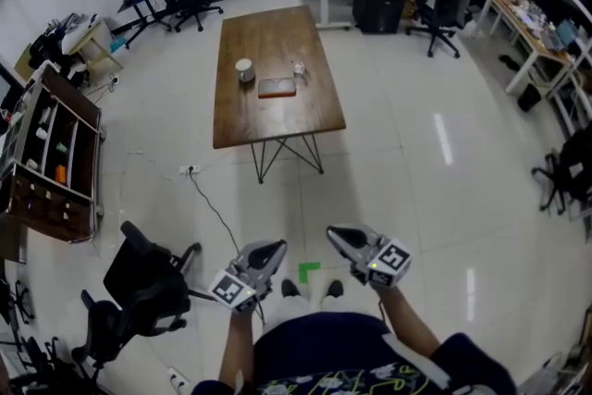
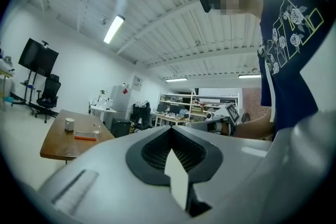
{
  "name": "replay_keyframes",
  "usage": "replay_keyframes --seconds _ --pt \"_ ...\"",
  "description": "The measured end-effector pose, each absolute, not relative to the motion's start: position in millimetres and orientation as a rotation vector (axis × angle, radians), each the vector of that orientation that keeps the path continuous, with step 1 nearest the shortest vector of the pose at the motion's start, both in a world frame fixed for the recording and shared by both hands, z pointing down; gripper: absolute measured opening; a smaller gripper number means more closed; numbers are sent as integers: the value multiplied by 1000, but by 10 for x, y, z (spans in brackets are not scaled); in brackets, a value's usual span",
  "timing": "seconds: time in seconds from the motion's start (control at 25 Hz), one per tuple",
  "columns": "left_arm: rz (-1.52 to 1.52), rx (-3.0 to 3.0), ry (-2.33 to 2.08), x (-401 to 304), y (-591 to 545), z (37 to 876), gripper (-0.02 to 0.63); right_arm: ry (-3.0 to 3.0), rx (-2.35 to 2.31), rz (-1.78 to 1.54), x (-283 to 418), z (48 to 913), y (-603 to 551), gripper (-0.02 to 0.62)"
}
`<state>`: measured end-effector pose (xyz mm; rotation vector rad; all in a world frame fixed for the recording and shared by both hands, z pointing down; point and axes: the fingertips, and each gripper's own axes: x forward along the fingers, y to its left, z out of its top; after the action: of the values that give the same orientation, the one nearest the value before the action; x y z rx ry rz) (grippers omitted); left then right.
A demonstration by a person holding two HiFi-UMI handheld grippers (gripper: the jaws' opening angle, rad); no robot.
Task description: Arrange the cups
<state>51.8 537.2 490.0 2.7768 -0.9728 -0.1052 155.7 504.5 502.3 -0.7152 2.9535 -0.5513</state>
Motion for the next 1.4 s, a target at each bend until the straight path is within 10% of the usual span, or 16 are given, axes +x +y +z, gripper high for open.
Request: replay_keyframes --seconds 1.4 --pt "-61 2659 -960 -158 2632 5392 2 3028 -604 -597 919 5373 2301 1"
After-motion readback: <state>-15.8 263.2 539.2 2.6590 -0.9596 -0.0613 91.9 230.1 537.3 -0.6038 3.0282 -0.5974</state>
